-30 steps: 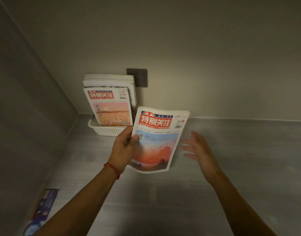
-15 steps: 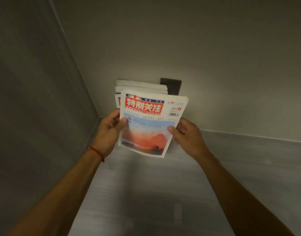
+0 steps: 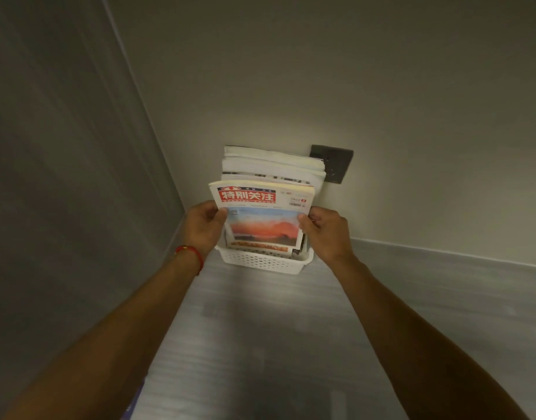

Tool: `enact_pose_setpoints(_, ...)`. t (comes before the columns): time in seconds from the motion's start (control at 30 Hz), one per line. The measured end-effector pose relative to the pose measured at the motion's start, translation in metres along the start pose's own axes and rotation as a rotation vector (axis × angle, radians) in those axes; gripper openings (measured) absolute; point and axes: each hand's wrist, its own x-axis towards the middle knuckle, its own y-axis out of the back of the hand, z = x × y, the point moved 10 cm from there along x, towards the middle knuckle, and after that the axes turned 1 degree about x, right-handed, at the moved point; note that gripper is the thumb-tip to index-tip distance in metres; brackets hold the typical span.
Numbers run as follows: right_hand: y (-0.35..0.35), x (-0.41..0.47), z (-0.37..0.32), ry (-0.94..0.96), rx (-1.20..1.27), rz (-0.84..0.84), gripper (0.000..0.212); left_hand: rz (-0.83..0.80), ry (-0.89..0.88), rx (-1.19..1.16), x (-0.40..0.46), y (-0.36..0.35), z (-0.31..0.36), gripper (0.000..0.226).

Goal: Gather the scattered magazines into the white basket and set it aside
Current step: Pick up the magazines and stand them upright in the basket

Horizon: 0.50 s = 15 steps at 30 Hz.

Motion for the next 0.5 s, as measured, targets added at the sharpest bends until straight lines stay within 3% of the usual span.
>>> enact_pose_setpoints(0.27, -0.033, 0.008, 0.039, -0.213, 0.026, 0.019, 0.023, 0.089, 0.129, -0.041, 0.014, -0.012, -0.036, 0.009)
enact_pose_setpoints(0.5, -0.040, 0.009, 0.053, -0.315, 0.222, 0.162, 0.024, 0.134, 0.095, 0.096, 0.020, -0.019, -0.038, 0.034)
